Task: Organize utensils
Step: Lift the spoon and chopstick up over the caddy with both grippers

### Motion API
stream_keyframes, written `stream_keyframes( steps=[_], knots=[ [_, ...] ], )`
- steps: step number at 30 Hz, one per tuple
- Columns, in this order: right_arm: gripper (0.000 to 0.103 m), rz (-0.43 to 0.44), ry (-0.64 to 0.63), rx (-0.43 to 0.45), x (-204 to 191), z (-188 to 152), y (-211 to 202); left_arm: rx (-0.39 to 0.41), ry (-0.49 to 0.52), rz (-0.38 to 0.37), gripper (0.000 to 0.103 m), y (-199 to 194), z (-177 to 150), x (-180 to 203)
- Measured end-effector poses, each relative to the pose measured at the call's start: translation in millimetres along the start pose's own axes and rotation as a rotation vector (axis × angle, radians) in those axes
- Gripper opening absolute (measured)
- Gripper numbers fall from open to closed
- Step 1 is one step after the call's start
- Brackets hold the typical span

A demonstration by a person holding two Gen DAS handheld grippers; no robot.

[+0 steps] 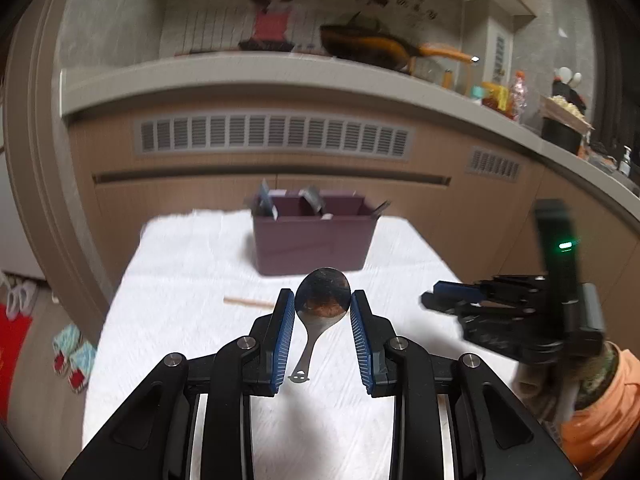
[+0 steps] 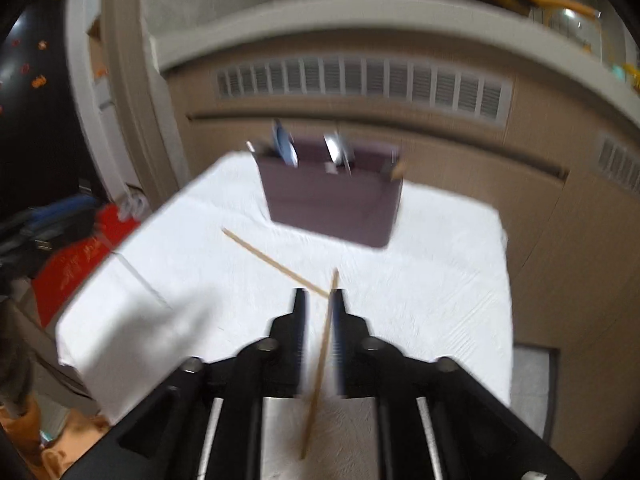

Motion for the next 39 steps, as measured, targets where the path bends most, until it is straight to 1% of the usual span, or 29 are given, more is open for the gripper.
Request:
stream_keyframes(
  steps=[1,4,8,11,14,16,18,19,20,21,22,24,27,34,38,39],
  knots=[
    [0.027,-0.004,0.001,-0.027,1,-4,14,-0.013,-0.009,-0.003,0.03,4,-4,-3],
    [0.027,-0.026,0.031,-0.087,5,-7,54,-0.035,-0.029,-0.016,0.03,14,-15,-9],
    [0.027,-0.035,0.096,-0.134,8,-3,96,-0.043,-0.042,-0.024,0.03,21,-22,-18],
    [0.027,-0.048,0.1,-0.148,5,-2,116,-0.05,-0.05,-0.033,0.03,25,-27,-22],
    [0.027,-0.088,0.096,-0.158,9,-2,132,-0.059,-0.058,-0.044,0.03,29,-32,-24],
    [0.027,-0.071,0.131,-0.178,15,-5,141,-0.062,-0.062,-0.049,0.03,31,-32,-24],
    [0.026,-0.055,0.136,-0.183,18,-6,142,-0.066,-0.064,-0.053,0.03,33,-33,-24],
    [0.022,-0.05,0.121,-0.188,16,-6,142,-0.068,-0.064,-0.055,0.03,33,-33,-23],
    [0.016,-0.042,0.107,-0.192,14,-8,140,-0.07,-0.063,-0.056,0.03,34,-33,-22],
    [0.008,-0.027,0.092,-0.203,10,-10,139,-0.071,-0.062,-0.057,0.03,35,-33,-22],
    [0.007,-0.02,0.083,-0.206,7,-10,136,-0.072,-0.059,-0.057,0.03,35,-33,-20],
    [0.006,-0.015,0.065,-0.208,1,-12,130,-0.075,-0.052,-0.056,0.03,34,-33,-18],
    [0.006,0.008,0.051,-0.171,-4,-8,109,-0.078,-0.044,-0.052,0.03,33,-33,-16],
    [0.006,0.059,0.02,-0.01,-14,8,18,-0.069,-0.031,-0.065,0.03,28,-24,-4],
    [0.006,0.072,0.011,0.065,-17,15,-22,-0.056,-0.003,-0.072,0.03,20,-16,8],
    [0.006,0.071,0.007,0.08,-20,17,-27,-0.051,0.004,-0.072,0.03,18,-14,11]
  ],
)
Point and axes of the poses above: each gripper's, at about its wrist camera, not at the fingertips, and y roughly the way its jaws point, x to its right, z to its top, the point moved 9 cm from there along y, roughly the way its jaws point, and after that the axes turned 10 degrees about y, right-handed, at the moved point
